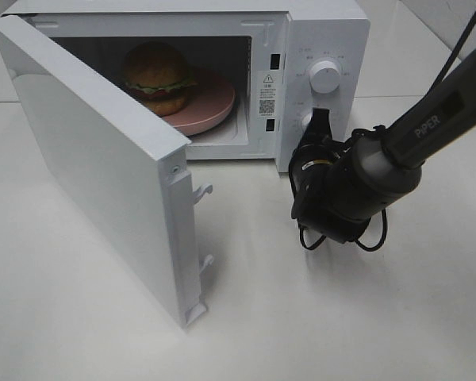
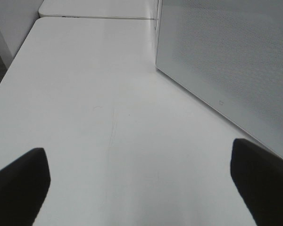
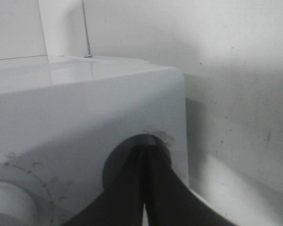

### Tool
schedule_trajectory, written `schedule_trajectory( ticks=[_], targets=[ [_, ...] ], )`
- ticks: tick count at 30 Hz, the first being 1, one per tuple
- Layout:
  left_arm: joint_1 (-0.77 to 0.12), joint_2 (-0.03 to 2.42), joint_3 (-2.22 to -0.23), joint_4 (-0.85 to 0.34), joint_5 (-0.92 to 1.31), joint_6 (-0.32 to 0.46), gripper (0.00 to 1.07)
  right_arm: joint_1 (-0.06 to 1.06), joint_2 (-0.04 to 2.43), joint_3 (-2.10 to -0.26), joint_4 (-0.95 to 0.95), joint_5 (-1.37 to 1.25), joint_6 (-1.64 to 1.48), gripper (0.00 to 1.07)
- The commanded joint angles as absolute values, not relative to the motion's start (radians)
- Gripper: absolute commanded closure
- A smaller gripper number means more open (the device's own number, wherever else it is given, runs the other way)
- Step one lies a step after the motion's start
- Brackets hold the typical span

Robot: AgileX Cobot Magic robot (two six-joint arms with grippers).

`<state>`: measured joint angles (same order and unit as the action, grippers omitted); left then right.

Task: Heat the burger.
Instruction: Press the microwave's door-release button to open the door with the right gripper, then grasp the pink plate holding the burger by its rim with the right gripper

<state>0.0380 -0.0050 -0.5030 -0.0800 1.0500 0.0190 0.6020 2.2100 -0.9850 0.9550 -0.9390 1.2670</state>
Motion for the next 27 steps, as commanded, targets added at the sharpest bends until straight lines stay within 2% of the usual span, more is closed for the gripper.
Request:
schedule_trajectory(
  ticks=[1, 16, 27],
  targets=[
    [0.041, -0.024, -0.5, -0.076, 1.038, 0.018, 0.11, 0.565, 2.176, -0.997, 0.82, -0.98, 1.269, 1.07],
    [0.041, -0.024, -0.5, -0.076, 1.038, 0.019, 0.11, 0.565, 2.057, -0.875, 0.789, -0.802, 1.256, 1.07],
    [0.041, -0.024, -0.5, -0.076, 1.038, 0.019, 0.11, 0.565, 1.909, -0.76, 0.789, -0.635, 1.081, 1.07]
  ],
)
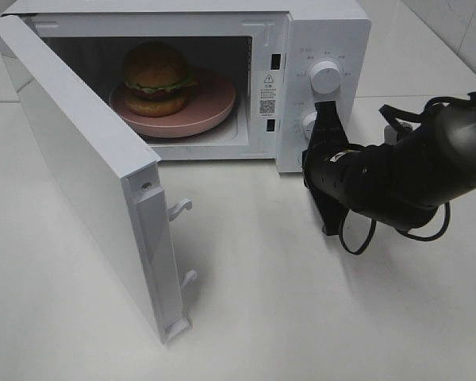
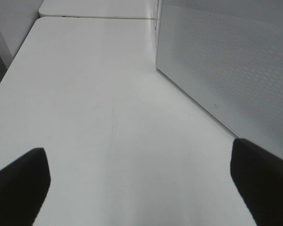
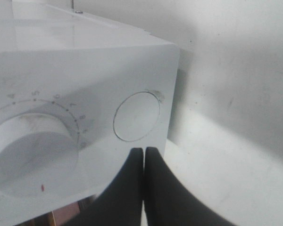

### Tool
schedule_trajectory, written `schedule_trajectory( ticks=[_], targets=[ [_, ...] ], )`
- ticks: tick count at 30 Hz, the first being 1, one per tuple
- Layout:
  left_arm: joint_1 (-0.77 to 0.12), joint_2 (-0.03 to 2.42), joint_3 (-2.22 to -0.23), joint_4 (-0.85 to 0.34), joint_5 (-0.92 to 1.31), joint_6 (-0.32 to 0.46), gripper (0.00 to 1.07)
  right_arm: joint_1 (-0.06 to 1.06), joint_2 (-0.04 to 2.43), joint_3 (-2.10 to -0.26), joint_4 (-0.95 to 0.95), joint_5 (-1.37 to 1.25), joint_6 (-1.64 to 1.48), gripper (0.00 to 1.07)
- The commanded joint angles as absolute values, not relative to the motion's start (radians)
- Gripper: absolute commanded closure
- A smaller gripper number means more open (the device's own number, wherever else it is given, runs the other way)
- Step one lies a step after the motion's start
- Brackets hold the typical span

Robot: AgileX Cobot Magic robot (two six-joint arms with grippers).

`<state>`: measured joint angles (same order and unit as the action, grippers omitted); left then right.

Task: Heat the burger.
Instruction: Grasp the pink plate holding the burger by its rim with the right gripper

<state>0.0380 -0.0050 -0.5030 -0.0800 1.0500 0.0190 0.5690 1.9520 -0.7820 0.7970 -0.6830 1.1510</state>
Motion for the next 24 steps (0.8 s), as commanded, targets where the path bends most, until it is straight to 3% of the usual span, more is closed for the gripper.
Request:
schedule_trajectory(
  ticks=[1, 14, 24],
  targets=[
    [0.041, -0.024, -0.5, -0.076, 1.038, 0.019, 0.11, 0.565, 1.909, -0.76, 0.789, -0.635, 1.081, 1.07],
    [0.041, -0.024, -0.5, -0.076, 1.038, 0.019, 0.11, 0.562, 1.723, -0.693, 0.796, -0.35, 0.615, 1.07],
    [0.041, -0.024, -0.5, -0.076, 1.038, 0.019, 0.11, 0.433, 1.614, -0.693, 0.792, -0.022, 0.105, 1.07]
  ],
)
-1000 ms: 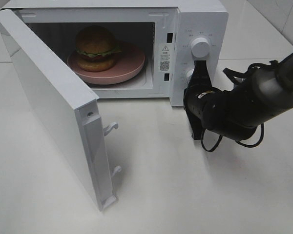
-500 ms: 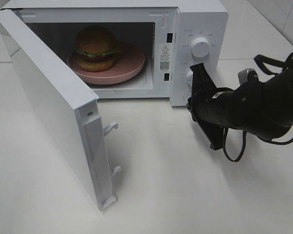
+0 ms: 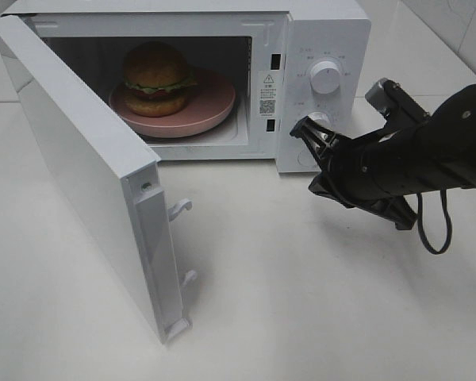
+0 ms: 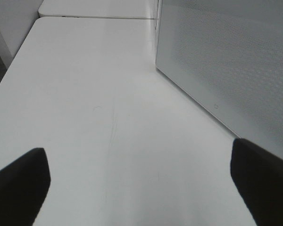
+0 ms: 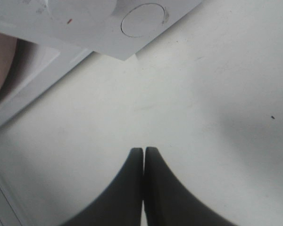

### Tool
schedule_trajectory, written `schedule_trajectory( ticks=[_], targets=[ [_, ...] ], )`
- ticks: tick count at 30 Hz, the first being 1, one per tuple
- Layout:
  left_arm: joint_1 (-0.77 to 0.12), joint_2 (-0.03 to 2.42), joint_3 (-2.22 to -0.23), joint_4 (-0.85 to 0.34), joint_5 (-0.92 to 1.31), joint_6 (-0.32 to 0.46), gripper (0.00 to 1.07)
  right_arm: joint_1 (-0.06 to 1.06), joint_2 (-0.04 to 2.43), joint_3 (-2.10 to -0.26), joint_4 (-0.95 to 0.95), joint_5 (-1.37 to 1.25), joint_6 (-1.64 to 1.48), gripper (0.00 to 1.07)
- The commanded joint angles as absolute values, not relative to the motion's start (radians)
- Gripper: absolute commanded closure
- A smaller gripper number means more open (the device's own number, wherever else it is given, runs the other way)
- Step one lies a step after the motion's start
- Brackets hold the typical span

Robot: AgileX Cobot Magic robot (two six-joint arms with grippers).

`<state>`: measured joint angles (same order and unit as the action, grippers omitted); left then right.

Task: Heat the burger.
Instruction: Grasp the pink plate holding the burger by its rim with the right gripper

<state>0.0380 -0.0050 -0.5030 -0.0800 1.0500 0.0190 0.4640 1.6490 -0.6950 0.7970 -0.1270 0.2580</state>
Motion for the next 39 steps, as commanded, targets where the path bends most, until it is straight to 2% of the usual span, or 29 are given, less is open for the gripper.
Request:
schedule_trajectory(
  ticks=[1, 9, 18, 25, 28, 39],
  targets=[
    [0.041, -0.024, -0.5, -0.076, 1.038, 0.019, 0.11, 0.433, 1.614, -0.693, 0.792, -0.022, 0.105, 1.07],
    [0.041, -0.024, -0.5, -0.076, 1.038, 0.019, 0.11, 0.354, 1.557, -0.693, 0.756, 0.196, -0.119, 1.07],
    [0.041, -0.024, -0.5, -0.076, 1.038, 0.019, 0.11, 0.331, 1.516, -0.782, 0.436, 0.504, -0.136, 1.07],
    [0.041, -0.024, -0.5, -0.076, 1.038, 0.019, 0.11, 0.331, 1.514, -0.889, 0.245, 0.702, -0.257, 1.07],
    [0.041, -0.024, -0.5, -0.076, 1.038, 0.019, 0.11, 0.331, 1.514, -0.901, 0.229, 0.725, -0.292, 1.07],
    [0.041, -0.024, -0.5, -0.076, 1.038, 0.019, 0.11, 0.332, 1.514, -0.934, 0.187, 0.8, -0.977, 1.06]
  ],
)
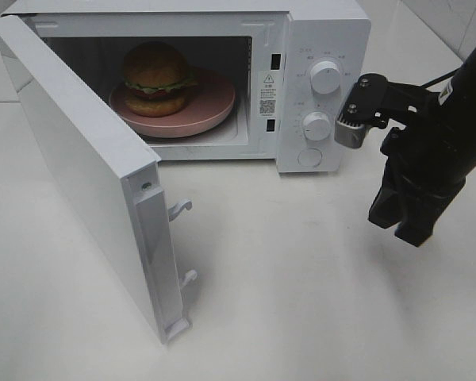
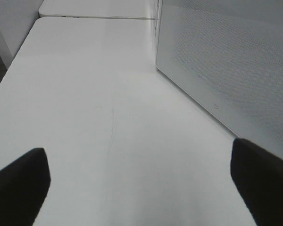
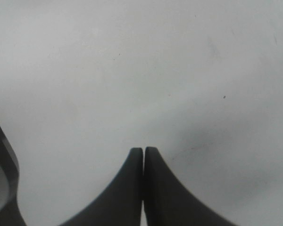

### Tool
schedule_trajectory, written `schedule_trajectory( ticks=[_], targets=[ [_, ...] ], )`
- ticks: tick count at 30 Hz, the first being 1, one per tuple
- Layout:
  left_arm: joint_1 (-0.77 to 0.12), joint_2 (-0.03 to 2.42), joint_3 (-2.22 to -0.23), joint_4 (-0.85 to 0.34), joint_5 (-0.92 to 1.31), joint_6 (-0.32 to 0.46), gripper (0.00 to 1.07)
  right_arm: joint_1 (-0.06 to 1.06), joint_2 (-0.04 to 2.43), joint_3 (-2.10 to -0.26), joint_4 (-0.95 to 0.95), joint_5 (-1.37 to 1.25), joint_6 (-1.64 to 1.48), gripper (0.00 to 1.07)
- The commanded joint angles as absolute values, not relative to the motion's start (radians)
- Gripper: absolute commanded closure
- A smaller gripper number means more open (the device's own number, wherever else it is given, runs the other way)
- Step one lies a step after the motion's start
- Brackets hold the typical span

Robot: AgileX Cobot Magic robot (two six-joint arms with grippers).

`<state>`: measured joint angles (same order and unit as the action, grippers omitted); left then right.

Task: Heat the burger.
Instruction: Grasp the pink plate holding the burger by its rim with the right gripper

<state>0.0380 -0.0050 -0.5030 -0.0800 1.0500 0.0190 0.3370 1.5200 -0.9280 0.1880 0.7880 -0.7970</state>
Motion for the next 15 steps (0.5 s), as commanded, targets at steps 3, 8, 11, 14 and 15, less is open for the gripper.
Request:
schedule_trajectory(
  ticks=[3, 8, 11, 14, 15],
  targets=[
    [0.041, -0.024, -0.5, -0.076, 1.038, 0.019, 0.11, 0.341, 1.514, -0.934, 0.182, 0.798, -1.109, 1.05],
    [0.041, -0.024, -0.5, -0.076, 1.038, 0.019, 0.11, 0.37, 1.514, -0.934, 0.17, 0.787, -1.347, 1.04],
    [0.041, -0.024, -0.5, -0.076, 1.038, 0.019, 0.11, 0.392, 1.514, -0.934, 0.156, 0.765, -1.424, 1.03],
    [0.041, -0.024, -0.5, -0.076, 1.038, 0.019, 0.11, 0.404, 1.514, -0.934, 0.154, 0.735, -1.468, 1.02],
    [0.041, -0.024, -0.5, -0.076, 1.038, 0.019, 0.11, 0.409, 1.514, -0.934, 0.15, 0.725, -1.477, 1.01]
  ],
)
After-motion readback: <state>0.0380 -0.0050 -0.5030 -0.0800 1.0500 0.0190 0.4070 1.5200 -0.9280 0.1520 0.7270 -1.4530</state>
